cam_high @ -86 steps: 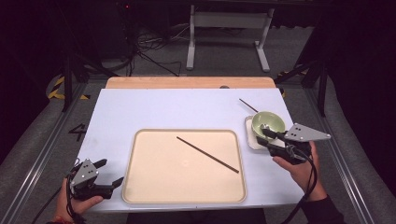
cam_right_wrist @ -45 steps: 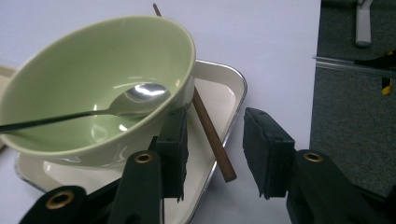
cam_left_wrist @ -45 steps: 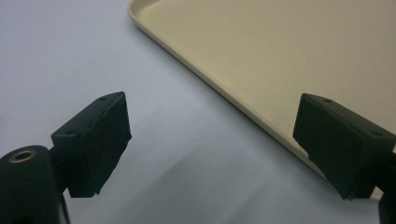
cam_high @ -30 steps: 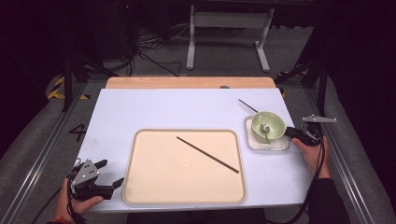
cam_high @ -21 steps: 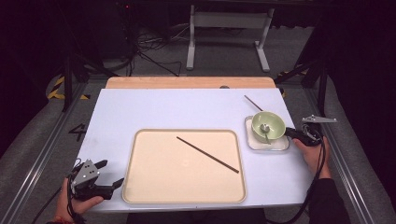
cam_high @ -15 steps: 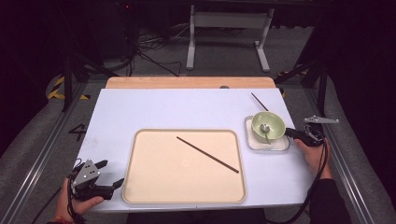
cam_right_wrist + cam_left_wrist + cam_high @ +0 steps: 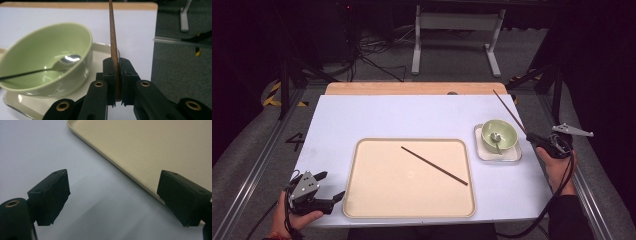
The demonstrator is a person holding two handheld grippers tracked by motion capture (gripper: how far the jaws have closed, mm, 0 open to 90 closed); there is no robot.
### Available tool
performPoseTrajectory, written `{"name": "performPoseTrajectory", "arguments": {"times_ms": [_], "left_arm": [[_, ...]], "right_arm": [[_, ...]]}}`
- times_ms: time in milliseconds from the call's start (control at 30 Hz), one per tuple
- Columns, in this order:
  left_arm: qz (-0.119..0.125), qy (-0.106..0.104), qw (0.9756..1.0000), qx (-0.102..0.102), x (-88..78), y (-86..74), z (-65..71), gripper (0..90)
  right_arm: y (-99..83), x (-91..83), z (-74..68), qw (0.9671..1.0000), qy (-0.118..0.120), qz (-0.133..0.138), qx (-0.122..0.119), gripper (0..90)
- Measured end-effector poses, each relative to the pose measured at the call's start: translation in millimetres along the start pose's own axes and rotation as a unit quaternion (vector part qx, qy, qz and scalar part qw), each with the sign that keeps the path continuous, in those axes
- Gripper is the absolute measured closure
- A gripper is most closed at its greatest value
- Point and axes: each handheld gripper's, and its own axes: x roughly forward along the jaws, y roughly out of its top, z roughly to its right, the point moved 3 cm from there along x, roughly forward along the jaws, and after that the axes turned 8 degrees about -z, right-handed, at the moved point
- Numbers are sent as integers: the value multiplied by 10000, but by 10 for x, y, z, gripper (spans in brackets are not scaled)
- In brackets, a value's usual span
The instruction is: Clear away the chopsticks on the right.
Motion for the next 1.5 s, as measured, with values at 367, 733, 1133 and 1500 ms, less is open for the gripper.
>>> {"name": "performPoseTrajectory", "arguments": {"times_ms": [367,733,1133,1500], "left_arm": [[7,16,10000,25,-7,1,-3,119],[27,12,10000,23,-12,-2,0,118],[37,3,10000,17,-14,-5,1,118],[14,-5,10000,12,-6,-8,-1,116]], "right_arm": [[287,-598,-523,9942,347,852,-562,851],[276,-476,-1341,9831,1086,490,-1390,851],[-98,29,-2035,9581,1759,-651,-2164,851],[-295,392,-2057,9479,1920,-1265,-2204,849]]}}
